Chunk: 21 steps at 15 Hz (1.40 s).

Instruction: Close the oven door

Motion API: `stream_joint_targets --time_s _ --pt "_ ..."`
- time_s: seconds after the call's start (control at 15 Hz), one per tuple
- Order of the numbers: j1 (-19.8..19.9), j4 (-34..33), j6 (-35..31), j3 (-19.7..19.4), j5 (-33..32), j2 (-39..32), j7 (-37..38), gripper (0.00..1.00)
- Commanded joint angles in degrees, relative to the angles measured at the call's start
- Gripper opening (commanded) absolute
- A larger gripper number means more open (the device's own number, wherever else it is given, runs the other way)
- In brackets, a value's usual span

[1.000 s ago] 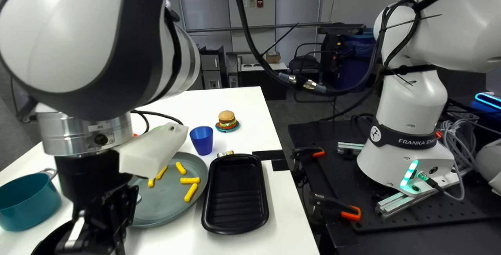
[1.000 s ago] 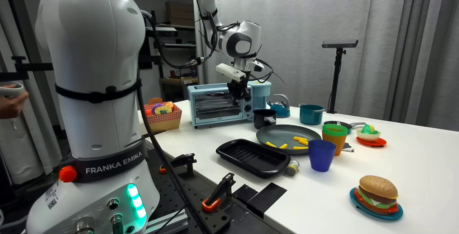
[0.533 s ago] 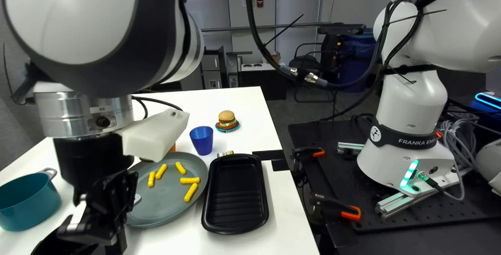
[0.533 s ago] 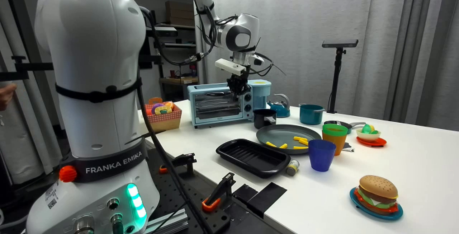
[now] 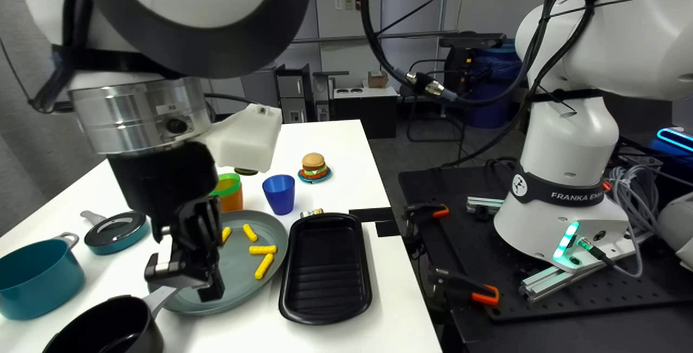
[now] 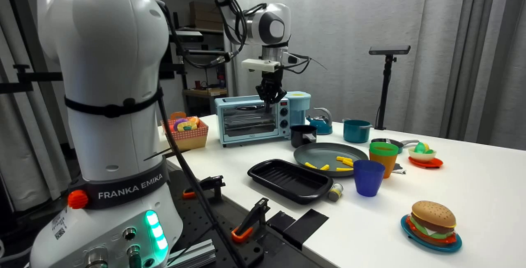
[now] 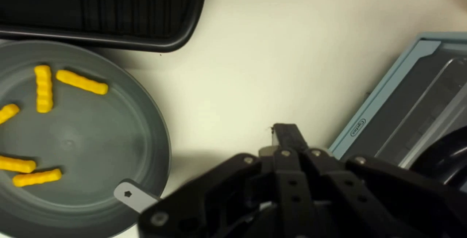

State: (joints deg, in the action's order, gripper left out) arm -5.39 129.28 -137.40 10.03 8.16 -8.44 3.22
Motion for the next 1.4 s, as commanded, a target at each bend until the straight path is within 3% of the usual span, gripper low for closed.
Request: stream_joint_targets --time_s 0.0,0.53,1.33 --pt "-1.4 3.0 4.9 -1.3 -4.6 6.4 3.1 0.00" --pt "-0.3 6.9 11.0 -2.2 -8.6 15.2 3.8 0.00" --pt "1.5 13.5 11.3 -4.6 -9.3 23.5 2.9 0.00"
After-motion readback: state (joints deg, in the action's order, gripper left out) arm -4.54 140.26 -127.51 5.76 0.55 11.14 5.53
